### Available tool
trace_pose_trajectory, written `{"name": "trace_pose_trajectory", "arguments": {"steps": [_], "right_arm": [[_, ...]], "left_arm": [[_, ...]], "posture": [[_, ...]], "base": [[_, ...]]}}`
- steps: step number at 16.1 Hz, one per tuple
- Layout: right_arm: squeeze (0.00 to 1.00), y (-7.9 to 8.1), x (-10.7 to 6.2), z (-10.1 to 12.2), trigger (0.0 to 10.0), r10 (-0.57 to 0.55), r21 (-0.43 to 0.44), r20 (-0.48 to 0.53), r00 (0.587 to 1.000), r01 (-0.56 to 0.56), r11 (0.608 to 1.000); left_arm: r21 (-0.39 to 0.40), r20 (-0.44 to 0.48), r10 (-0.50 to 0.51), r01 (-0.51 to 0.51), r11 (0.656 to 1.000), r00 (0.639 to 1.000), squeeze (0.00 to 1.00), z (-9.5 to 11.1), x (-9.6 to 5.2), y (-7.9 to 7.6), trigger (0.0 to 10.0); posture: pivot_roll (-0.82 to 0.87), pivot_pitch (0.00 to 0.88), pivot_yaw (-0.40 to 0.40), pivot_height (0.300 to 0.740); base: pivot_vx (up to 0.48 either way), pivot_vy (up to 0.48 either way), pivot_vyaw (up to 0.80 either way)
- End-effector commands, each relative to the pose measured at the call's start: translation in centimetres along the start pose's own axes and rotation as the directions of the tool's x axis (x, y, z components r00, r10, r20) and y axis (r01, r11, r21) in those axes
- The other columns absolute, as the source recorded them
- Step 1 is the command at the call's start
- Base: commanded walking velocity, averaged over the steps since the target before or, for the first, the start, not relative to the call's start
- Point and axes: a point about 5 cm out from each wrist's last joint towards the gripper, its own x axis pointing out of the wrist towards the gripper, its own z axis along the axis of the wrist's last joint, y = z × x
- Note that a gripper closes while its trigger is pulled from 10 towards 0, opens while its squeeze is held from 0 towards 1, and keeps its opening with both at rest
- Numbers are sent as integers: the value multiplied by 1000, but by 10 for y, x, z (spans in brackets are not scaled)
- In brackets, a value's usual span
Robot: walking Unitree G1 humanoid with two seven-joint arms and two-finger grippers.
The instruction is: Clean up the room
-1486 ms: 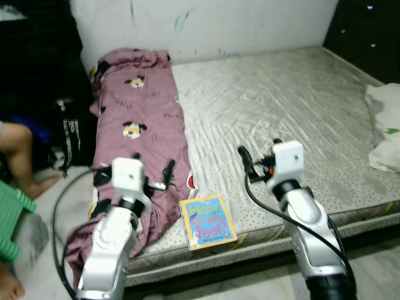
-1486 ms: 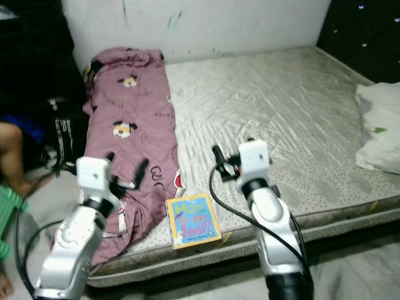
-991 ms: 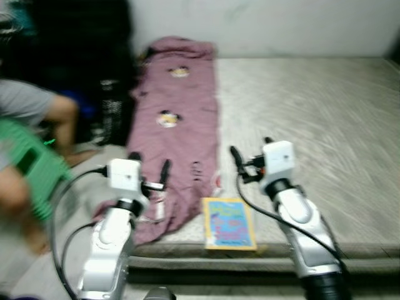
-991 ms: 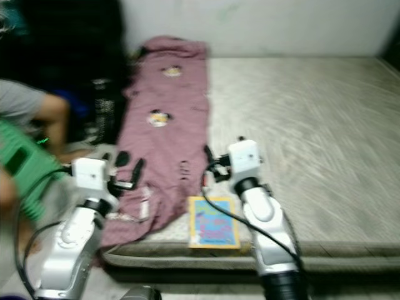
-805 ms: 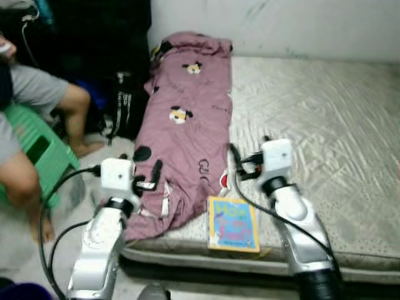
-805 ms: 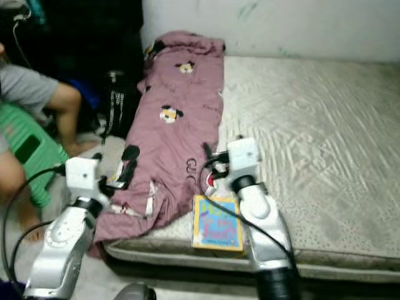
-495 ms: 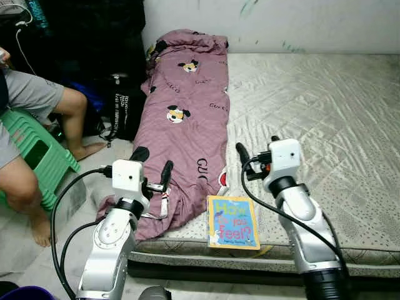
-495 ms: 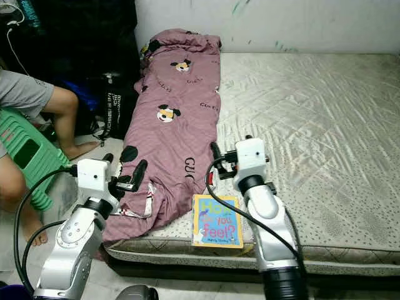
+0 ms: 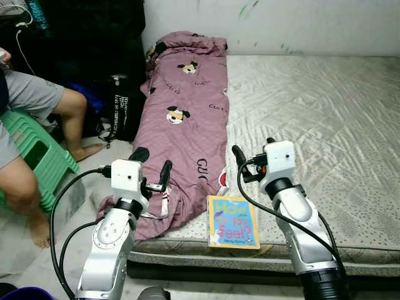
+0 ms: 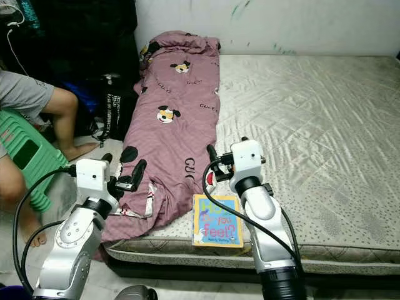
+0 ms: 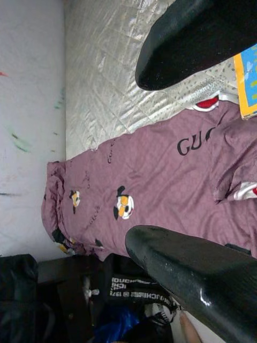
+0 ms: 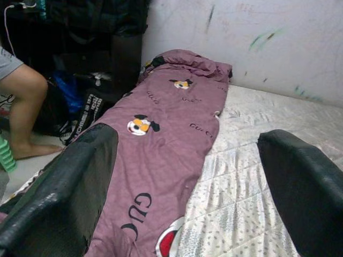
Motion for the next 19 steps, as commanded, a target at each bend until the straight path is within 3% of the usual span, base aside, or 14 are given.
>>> {"name": "trace_pose_trajectory", "arguments": {"steps": [1, 19], "right_arm": [[0, 0, 1, 2, 10000, -1, -4, 12, 1000, 1, 1000], [0, -2, -1, -7, 10000, 1, -20, -9, 1000, -1, 1000]], "left_arm": [[14, 9, 4, -4, 1000, 1000, 0, 3, 1, 1, 10000], [0, 1, -4, 4, 1000, 1000, 0, 2, 1, -1, 10000]], "posture": [[35, 0, -5, 740], [32, 0, -9, 740]], "base": [[0, -292, 0], [0, -309, 0]]}}
